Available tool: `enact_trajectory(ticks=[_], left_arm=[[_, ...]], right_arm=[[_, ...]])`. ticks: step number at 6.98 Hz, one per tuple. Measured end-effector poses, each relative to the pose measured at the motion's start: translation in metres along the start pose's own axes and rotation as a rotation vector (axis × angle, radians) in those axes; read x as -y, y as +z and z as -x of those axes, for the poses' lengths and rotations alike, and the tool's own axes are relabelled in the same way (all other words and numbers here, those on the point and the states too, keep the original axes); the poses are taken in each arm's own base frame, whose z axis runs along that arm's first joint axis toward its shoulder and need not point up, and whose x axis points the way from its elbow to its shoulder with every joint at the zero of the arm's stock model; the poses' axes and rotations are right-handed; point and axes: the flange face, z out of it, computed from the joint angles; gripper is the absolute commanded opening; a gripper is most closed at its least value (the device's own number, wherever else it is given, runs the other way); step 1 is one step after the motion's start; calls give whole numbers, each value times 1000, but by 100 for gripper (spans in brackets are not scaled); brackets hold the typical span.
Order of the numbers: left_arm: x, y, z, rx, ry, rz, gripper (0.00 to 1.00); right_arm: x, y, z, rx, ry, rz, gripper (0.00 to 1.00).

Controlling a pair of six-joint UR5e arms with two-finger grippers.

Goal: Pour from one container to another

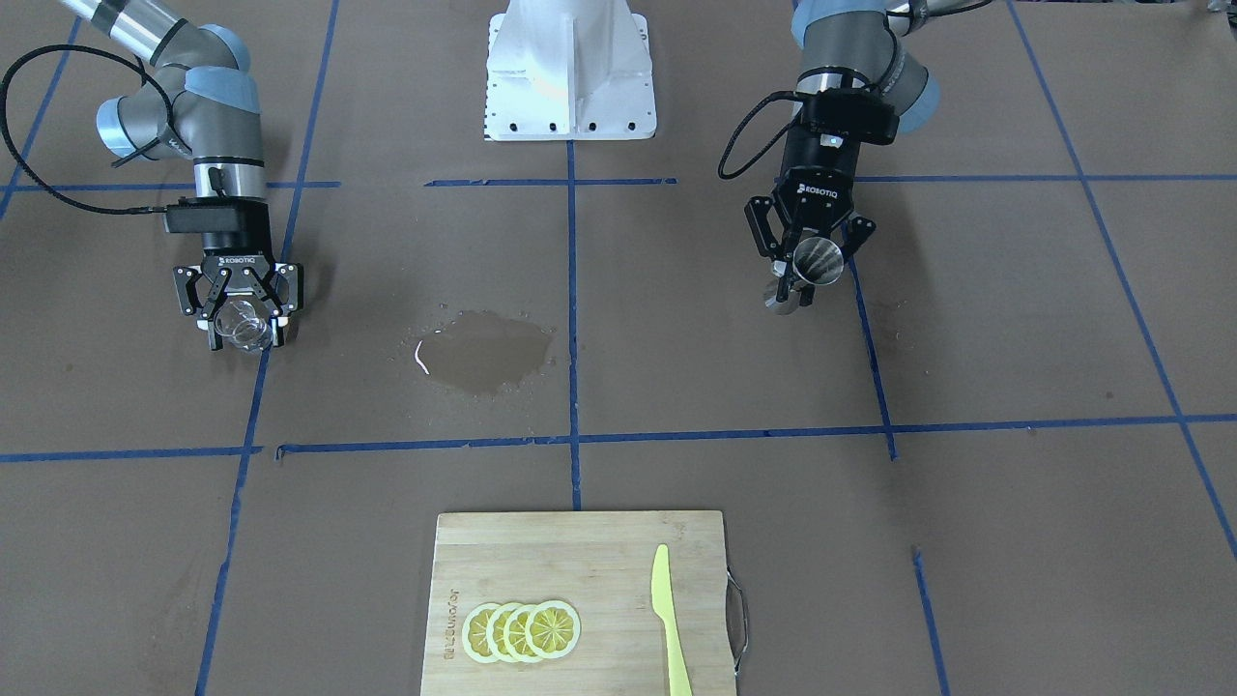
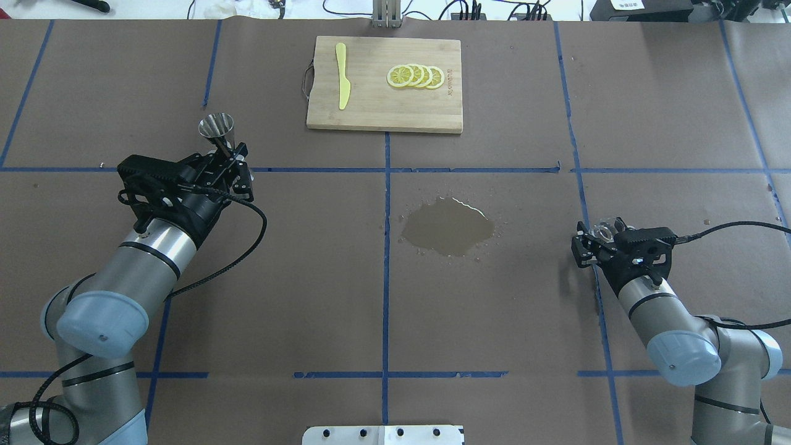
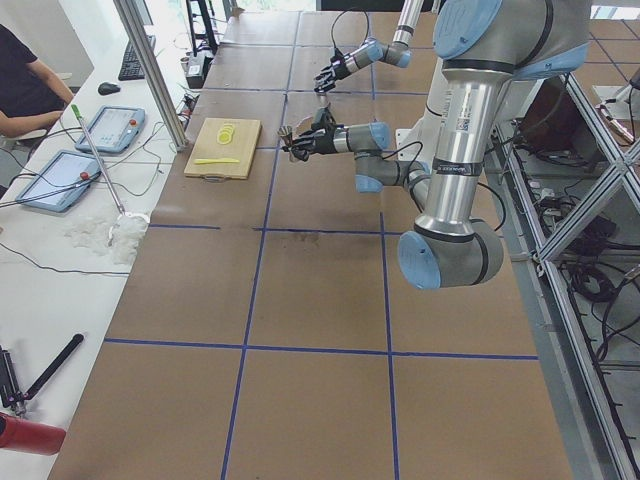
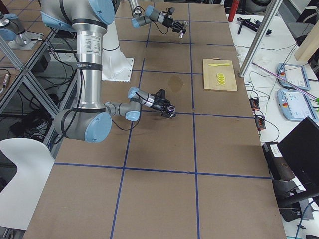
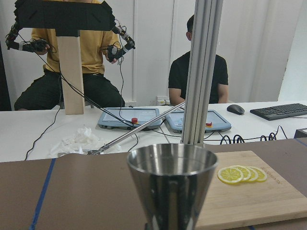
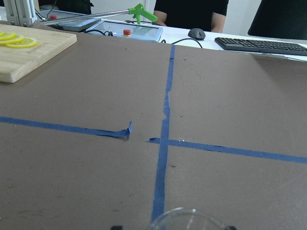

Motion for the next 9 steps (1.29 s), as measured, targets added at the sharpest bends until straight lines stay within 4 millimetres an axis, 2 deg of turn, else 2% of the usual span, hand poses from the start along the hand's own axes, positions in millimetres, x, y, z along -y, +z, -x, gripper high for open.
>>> enact_trajectory(ticks=[1, 2, 4, 5, 9], left_arm=[[0, 0, 0, 0, 0, 0, 0], [0, 0, 0, 0, 0, 0, 0], [1, 0, -1, -1, -1, -1, 0], [2, 0, -1, -2, -2, -2, 0], [-4, 1, -11, -9, 1, 8, 0]], right_arm=[[0, 0, 0, 1, 0, 2, 54], [0, 0, 0, 1, -1, 3, 47], [3, -1, 1, 8, -2, 12, 0], [13, 0, 0, 14, -10, 15, 0], [91, -17, 0, 91, -39, 19, 0]])
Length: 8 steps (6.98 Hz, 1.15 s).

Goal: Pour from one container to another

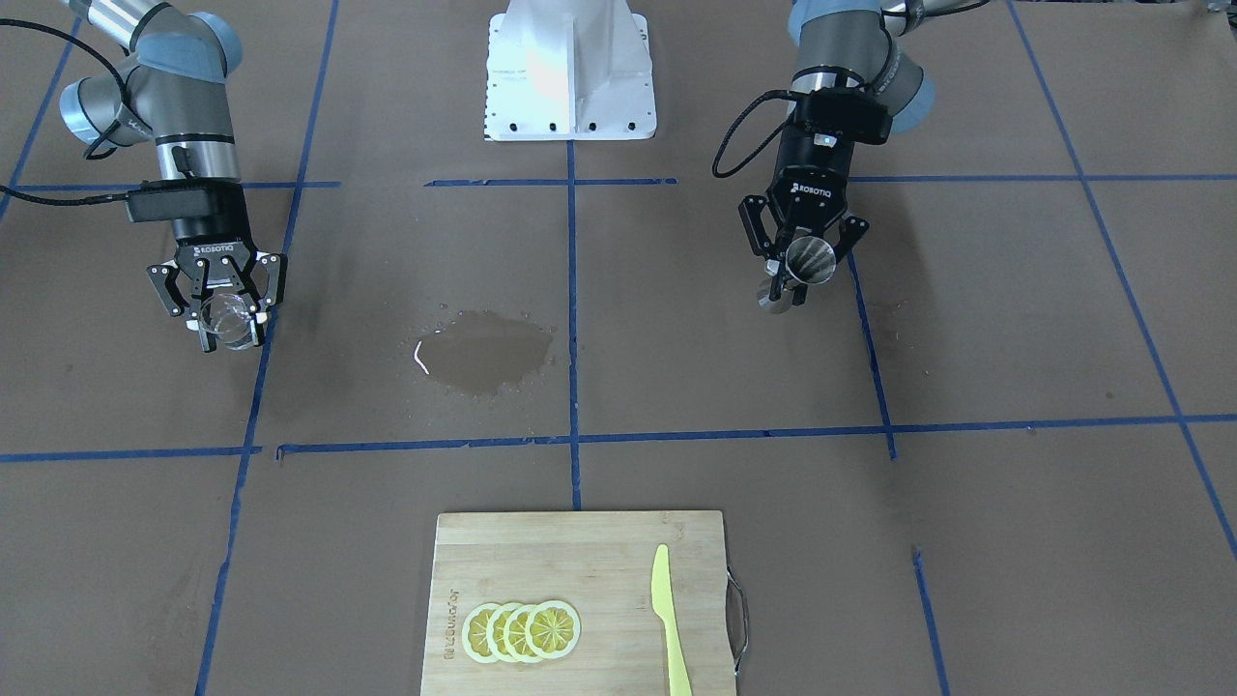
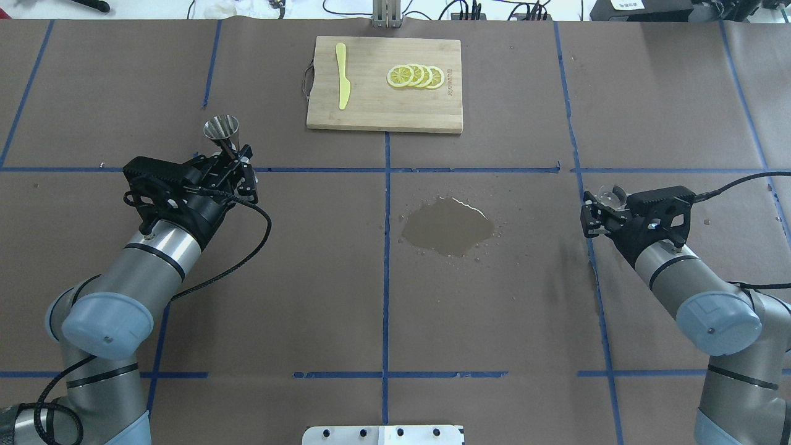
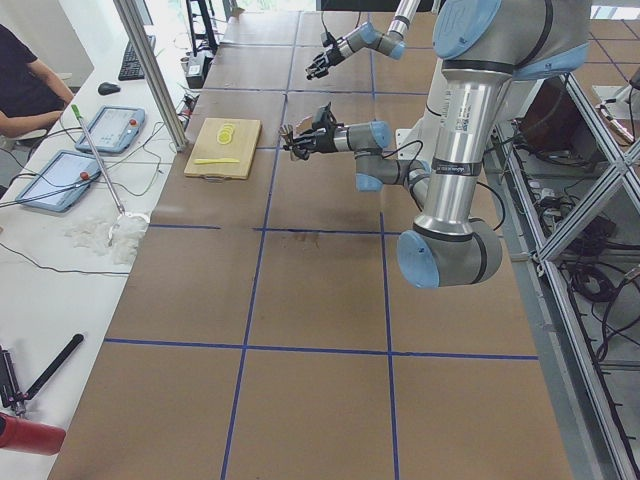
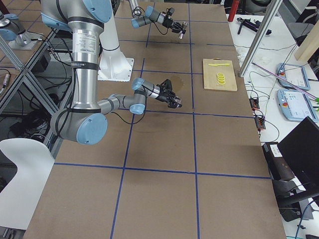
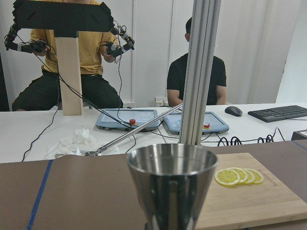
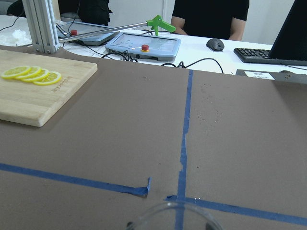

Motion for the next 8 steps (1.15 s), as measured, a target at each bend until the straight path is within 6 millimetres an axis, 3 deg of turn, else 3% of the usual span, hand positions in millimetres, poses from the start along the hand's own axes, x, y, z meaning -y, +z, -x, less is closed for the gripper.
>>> enact_trajectory(ticks=[2, 4, 5, 6, 8], left_arm=[[-13, 1, -42, -45, -2, 21, 0], [-19, -11, -106, -129, 70, 37, 0], [-20, -17, -127, -161, 87, 44, 0], [-23, -21, -140, -197, 95, 63, 0], [-26, -20, -151, -259, 129, 105, 0]], right_arm=[[31, -16, 22, 71, -131, -18, 0], [65, -23, 70, 183, -164, -34, 0], [82, -23, 95, 233, -170, -21, 0], [99, -24, 119, 267, -202, -10, 0], [120, -33, 146, 327, -306, 2, 0]])
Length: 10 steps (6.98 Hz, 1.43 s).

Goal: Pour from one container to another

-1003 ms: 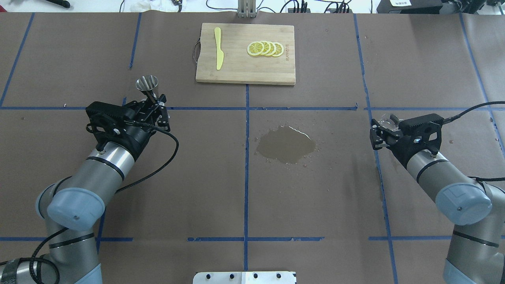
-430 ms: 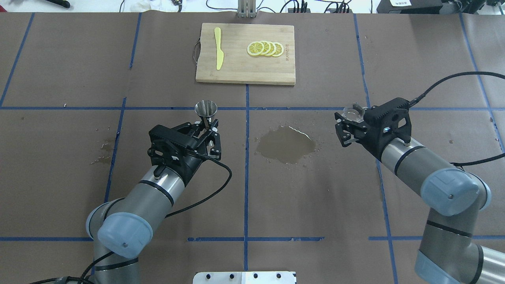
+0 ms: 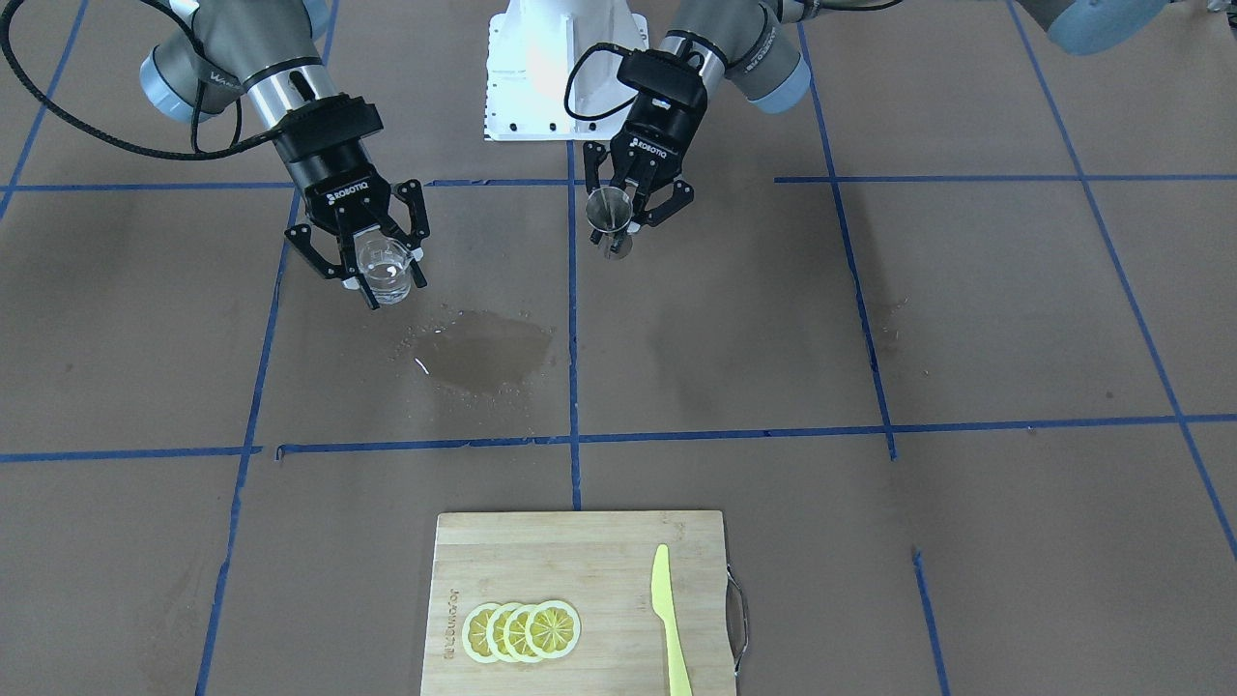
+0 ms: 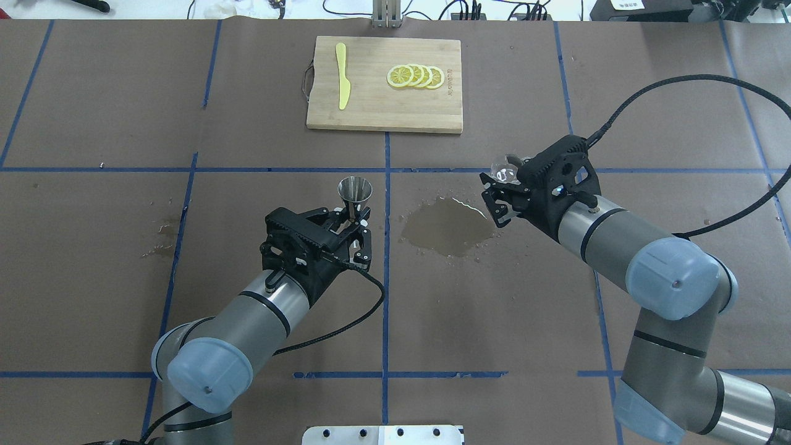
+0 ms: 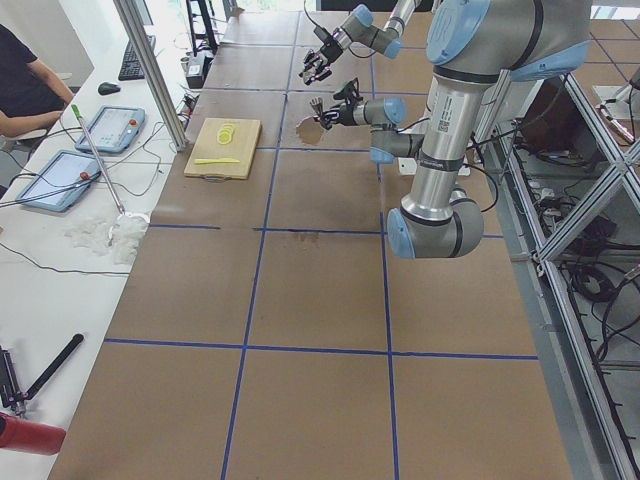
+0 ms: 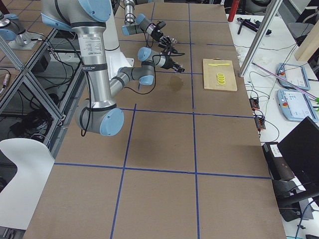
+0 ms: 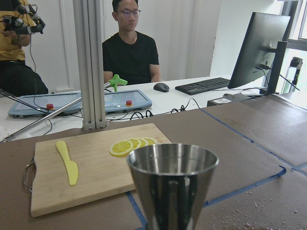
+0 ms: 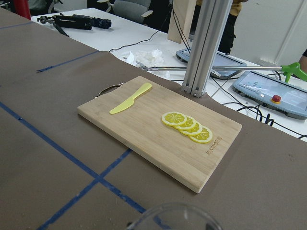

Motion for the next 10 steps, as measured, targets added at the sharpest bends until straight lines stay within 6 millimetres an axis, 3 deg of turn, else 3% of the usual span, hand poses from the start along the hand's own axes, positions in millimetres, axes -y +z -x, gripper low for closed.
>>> enact_trajectory(ticks=[3, 6, 10], left_arm=[[4, 29, -15, -57, 31, 43, 0], [4, 61, -35, -61, 37, 61, 0], [16, 76, -58, -97, 25, 71, 0]], right_arm=[[46, -27, 6, 33, -170, 55, 0], [58, -32, 8, 28, -295, 70, 0], [81, -26, 13, -6, -347, 81, 0]])
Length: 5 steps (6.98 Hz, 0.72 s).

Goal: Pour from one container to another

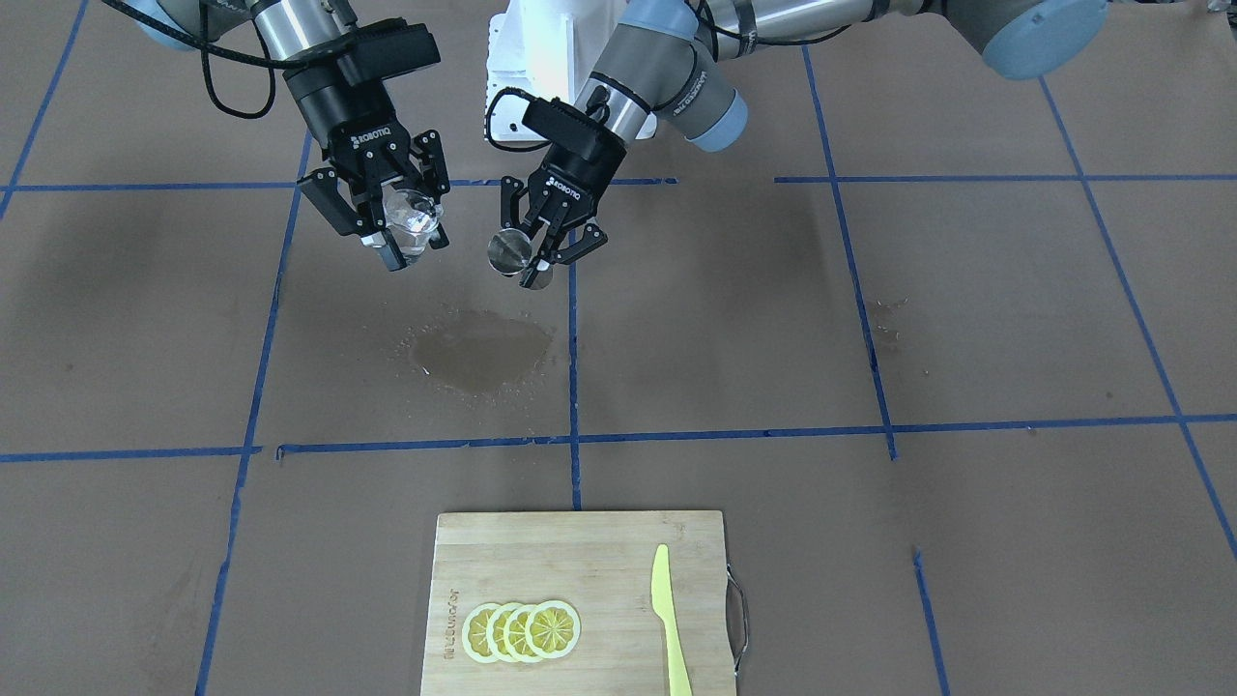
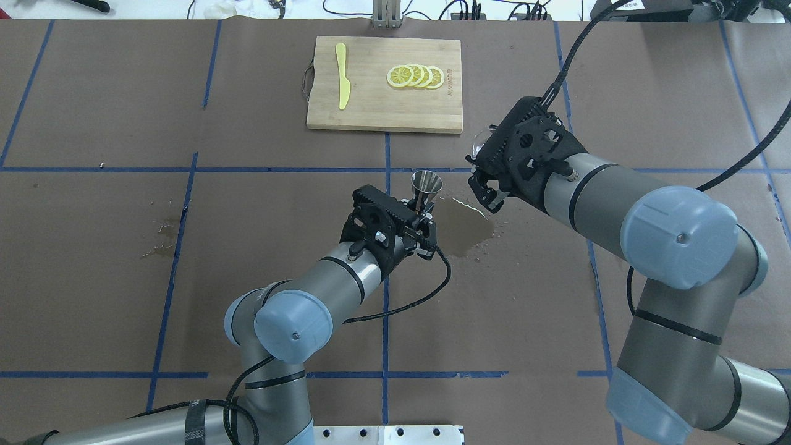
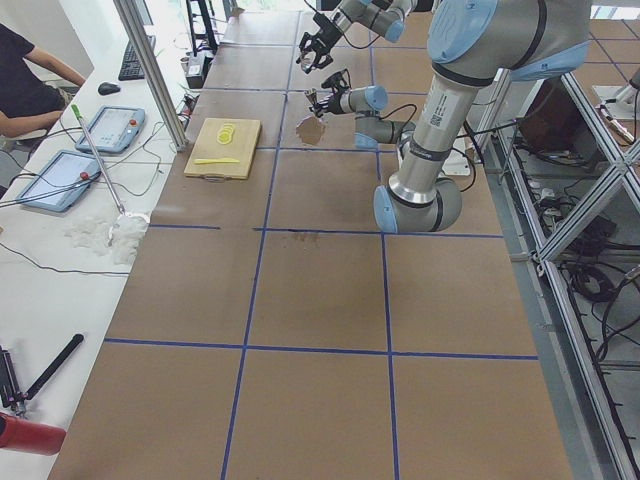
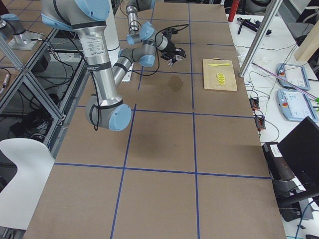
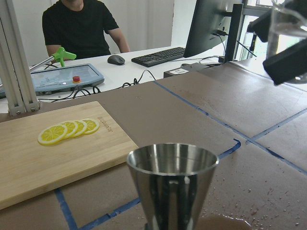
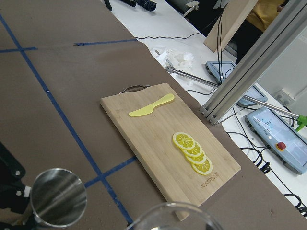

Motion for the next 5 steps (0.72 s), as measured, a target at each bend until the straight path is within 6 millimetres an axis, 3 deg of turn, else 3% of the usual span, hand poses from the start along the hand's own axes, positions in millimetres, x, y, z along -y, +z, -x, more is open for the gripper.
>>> enact_trajectory(ticks=[5], left_arm=[[9, 10, -21, -27, -7, 6, 0]], right_arm=[[23, 4, -4, -37, -105, 27, 0]])
